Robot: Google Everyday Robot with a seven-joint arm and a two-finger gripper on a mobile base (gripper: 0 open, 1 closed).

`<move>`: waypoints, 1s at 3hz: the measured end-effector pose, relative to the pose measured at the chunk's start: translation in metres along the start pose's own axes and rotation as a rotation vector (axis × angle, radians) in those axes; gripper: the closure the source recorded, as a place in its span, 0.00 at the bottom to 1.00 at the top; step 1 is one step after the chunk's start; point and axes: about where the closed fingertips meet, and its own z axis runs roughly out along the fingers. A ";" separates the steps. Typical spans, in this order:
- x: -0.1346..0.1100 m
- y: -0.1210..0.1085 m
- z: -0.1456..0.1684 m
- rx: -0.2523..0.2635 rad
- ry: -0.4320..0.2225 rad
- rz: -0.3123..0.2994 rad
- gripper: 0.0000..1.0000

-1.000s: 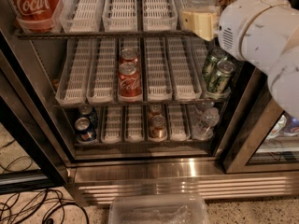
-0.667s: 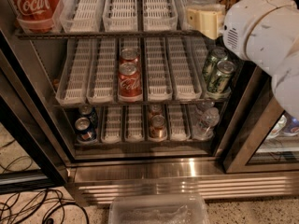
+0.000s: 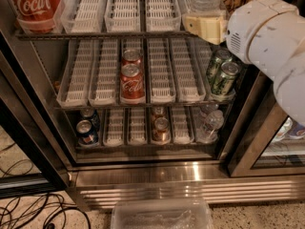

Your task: Pick water bottle from top shelf of fridge

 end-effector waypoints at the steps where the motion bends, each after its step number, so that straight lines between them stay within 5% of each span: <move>1: -0.001 0.004 0.001 -0.004 -0.007 0.007 0.17; 3: 0.009 0.016 0.011 -0.015 -0.028 0.015 0.24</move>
Offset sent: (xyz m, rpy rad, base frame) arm 0.0187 0.0275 -0.0268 0.0285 0.0005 0.0232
